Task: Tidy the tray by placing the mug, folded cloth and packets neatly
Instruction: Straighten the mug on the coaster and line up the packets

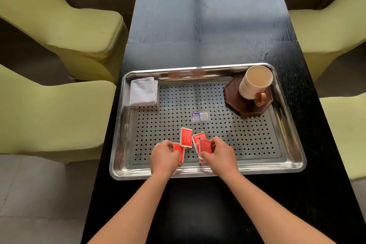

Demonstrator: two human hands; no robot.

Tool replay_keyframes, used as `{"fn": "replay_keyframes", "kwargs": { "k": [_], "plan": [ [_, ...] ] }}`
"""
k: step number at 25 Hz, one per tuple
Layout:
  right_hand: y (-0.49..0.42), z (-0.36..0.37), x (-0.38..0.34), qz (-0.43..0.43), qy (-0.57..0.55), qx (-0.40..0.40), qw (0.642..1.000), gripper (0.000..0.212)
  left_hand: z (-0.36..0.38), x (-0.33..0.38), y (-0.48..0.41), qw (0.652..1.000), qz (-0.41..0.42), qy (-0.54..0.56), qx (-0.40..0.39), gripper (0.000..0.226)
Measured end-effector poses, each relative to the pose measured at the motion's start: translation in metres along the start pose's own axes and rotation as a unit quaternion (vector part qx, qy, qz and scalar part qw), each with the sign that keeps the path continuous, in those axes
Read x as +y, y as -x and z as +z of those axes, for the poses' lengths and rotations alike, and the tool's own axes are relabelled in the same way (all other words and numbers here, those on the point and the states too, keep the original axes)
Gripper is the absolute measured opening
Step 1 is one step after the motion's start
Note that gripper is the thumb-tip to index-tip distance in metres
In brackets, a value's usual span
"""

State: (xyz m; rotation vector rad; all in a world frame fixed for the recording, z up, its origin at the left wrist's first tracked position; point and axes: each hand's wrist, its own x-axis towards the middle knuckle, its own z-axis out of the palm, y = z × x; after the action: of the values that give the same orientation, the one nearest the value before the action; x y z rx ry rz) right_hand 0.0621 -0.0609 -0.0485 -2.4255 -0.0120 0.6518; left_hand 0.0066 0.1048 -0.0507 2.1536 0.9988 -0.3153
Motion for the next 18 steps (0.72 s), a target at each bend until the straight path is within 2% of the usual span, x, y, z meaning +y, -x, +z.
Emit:
{"fn": "replay_keyframes", "kwargs": {
  "k": [3,5,7,10,13,15,18],
  "plan": [
    [-0.001,-0.010,0.006,-0.038,0.009,0.042,0.998,0.019,-0.010,-0.009,-0.001,0.998,0.025,0.012,0.053,0.004],
    [0.002,-0.008,0.005,-0.087,0.038,0.067,0.993,0.018,-0.011,-0.011,0.002,0.993,0.080,-0.024,0.083,0.002],
    [0.007,0.001,0.002,-0.127,0.061,0.066,0.988,0.016,-0.008,-0.009,0.007,0.981,0.151,-0.077,0.097,0.003],
    [0.014,0.019,-0.005,-0.170,0.097,0.027,0.980,0.018,0.004,-0.010,0.013,0.958,0.230,-0.155,0.072,0.008],
    [0.015,0.026,-0.008,-0.146,0.101,-0.009,0.984,0.030,0.010,-0.009,0.015,0.973,0.194,-0.123,0.026,0.017],
    [0.013,0.022,-0.004,-0.133,0.095,-0.013,0.986,0.023,0.007,-0.012,0.015,0.986,0.150,-0.068,0.023,0.022],
    [0.009,0.013,0.004,-0.102,0.075,-0.016,0.992,0.010,0.003,-0.023,0.009,0.987,0.140,-0.077,0.019,0.028]
  ]
}}
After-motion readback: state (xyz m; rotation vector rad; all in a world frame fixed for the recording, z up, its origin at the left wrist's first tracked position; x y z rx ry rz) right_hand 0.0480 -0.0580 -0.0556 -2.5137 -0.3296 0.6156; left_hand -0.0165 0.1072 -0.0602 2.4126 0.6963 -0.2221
